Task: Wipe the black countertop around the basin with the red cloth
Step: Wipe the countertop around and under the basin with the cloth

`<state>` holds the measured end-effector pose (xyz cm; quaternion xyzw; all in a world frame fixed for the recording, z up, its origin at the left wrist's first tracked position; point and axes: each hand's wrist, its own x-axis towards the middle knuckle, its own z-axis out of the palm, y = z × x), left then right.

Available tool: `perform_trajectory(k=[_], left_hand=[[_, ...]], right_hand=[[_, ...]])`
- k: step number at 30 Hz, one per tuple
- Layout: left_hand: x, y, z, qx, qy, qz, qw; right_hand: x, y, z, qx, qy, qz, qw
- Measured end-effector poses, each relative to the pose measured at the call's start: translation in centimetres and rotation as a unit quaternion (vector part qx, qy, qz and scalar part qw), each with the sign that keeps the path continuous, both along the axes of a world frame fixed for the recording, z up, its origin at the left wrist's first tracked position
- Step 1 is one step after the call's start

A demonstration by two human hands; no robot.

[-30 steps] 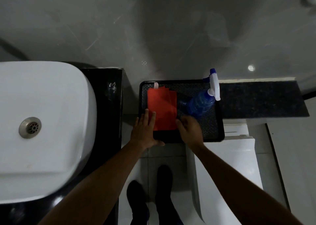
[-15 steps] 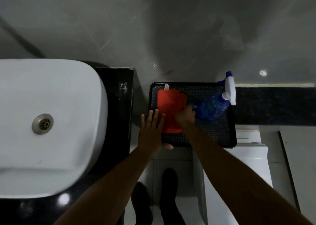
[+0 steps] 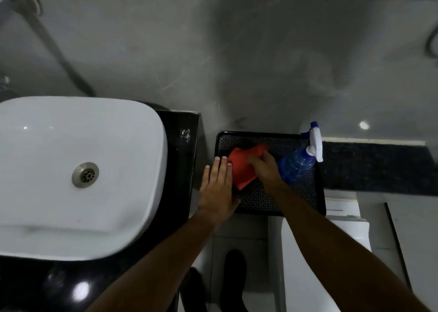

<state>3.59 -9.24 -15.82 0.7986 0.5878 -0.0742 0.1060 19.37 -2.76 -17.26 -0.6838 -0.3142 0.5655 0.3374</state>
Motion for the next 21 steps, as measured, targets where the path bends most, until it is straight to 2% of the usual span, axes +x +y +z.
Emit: perform_trajectory(k=[2,4,5,7,9,11,14,16,18,21], left_hand=[[-0.6,0.3,3.2,0.041,0.023,-0.006,0.999],[-1.6,0.3,6.1,0.100,0.023,-0.004,0.995],[-2.7,0.2,7.7,0.142,0.016,0.002,0.990],[-5.4,0.1,9.8,0.205,-0.003,0.025,0.978],[-8.5,0.0,10.4,0.228,-0.010,0.061,0.972],[-11.2,-0.7,10.3,0.207,-0.015,0.094,0.974],[-12.8,-1.9,9.3,0.151,-0.039,0.120,0.980],[-12.9,-2.2,8.9,0.139,-0.059,0.130,0.980],[-12.9,-2.3,8.8,0.125,-0.084,0.138,0.979],[-12.9,-2.4,8.8,0.114,-0.105,0.147,0.977]], right_hand=[[-0.4,0.0,2.2,0.040,-0.058,0.044,0.997],[-1.1,0.4,4.6,0.119,-0.171,0.080,0.975],[-2.0,0.8,6.1,0.194,-0.260,0.099,0.941],[-3.9,1.6,8.6,0.321,-0.431,0.149,0.830],[-6.4,2.4,10.1,0.380,-0.512,0.218,0.739],[-9.2,2.9,10.1,0.402,-0.512,0.306,0.695],[-12.4,2.6,7.3,0.340,-0.506,0.484,0.627],[-13.2,2.4,5.5,0.324,-0.497,0.500,0.631],[-13.5,2.7,4.7,0.364,-0.494,0.467,0.637],[-13.5,3.7,3.7,0.425,-0.477,0.486,0.597]])
